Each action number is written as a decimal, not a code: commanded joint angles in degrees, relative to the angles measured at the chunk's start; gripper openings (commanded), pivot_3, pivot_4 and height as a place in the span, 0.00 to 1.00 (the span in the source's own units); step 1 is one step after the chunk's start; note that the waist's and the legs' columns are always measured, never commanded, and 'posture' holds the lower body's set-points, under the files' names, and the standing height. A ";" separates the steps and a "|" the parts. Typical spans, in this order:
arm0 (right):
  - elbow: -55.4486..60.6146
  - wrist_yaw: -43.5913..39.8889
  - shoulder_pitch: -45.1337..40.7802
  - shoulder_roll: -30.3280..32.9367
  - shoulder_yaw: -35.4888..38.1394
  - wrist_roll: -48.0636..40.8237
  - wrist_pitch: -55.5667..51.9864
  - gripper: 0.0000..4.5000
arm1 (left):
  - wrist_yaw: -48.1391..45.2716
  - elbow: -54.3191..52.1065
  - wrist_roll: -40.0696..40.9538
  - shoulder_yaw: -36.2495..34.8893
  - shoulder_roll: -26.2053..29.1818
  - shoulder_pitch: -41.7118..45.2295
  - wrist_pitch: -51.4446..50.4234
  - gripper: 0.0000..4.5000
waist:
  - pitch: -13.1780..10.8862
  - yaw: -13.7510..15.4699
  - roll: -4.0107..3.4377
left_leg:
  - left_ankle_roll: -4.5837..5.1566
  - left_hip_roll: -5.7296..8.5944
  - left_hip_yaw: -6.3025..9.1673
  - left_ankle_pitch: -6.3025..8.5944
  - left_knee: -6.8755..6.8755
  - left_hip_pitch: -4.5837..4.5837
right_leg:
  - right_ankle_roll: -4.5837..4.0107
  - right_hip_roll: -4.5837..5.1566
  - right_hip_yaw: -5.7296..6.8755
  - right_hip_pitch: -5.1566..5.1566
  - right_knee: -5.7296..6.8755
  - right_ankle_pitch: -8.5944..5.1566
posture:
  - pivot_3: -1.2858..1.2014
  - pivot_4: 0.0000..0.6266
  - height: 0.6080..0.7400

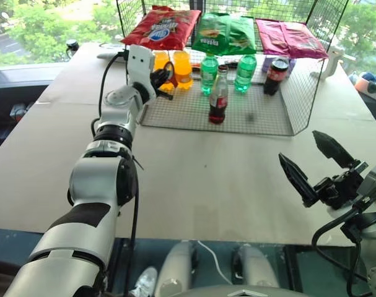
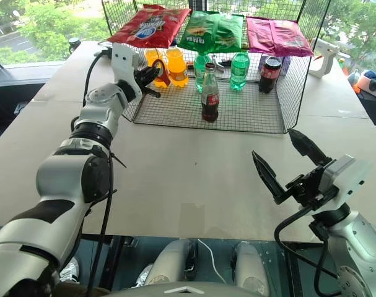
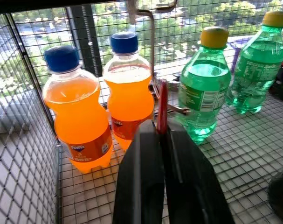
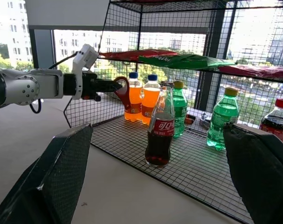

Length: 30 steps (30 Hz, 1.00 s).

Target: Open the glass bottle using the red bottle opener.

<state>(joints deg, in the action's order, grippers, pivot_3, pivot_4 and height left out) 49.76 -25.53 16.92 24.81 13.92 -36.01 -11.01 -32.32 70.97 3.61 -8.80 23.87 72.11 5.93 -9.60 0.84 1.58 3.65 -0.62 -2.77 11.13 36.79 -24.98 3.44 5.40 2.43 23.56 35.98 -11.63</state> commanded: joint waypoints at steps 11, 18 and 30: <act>1.33 0.33 -0.99 1.17 0.44 -0.05 -0.11 1.00 | -11.61 -6.75 6.45 -3.66 2.91 -1.09 -3.72 0.01 | 0.00 -0.07 0.00 | 0.00 -0.01 0.00 0.00 0.03 0.00 | 0.00 -0.02 0.00 0.00 0.03 0.00 | 0.52 0.24 1.00; 0.59 -0.38 -0.56 0.96 0.27 0.17 0.36 1.00 | -19.52 -9.37 7.47 -2.84 4.60 -2.50 -6.25 0.01 | 0.00 0.03 0.00 | 0.01 -0.02 0.02 0.01 0.14 -0.03 | 0.00 -0.02 0.00 -0.01 0.07 0.01 | 0.52 0.24 1.00; 4.00 8.88 -6.01 5.20 -3.14 6.91 -13.13 1.00 | -32.86 -33.30 19.89 -2.45 3.15 -11.61 -35.48 0.01 | -0.01 -0.23 -0.01 | 0.06 -0.10 0.02 0.04 0.48 -0.04 | -0.24 0.00 -0.03 0.02 0.44 -0.13 | 0.52 0.24 1.00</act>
<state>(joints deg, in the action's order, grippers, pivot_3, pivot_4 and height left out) 49.74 -17.83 12.47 28.15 11.54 -29.47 -20.82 -63.62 45.60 19.37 -11.16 27.13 61.01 -23.14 -9.60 0.61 1.57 3.70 -0.74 -2.76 11.17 37.29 -25.02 3.19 5.40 2.36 23.60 36.46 -11.77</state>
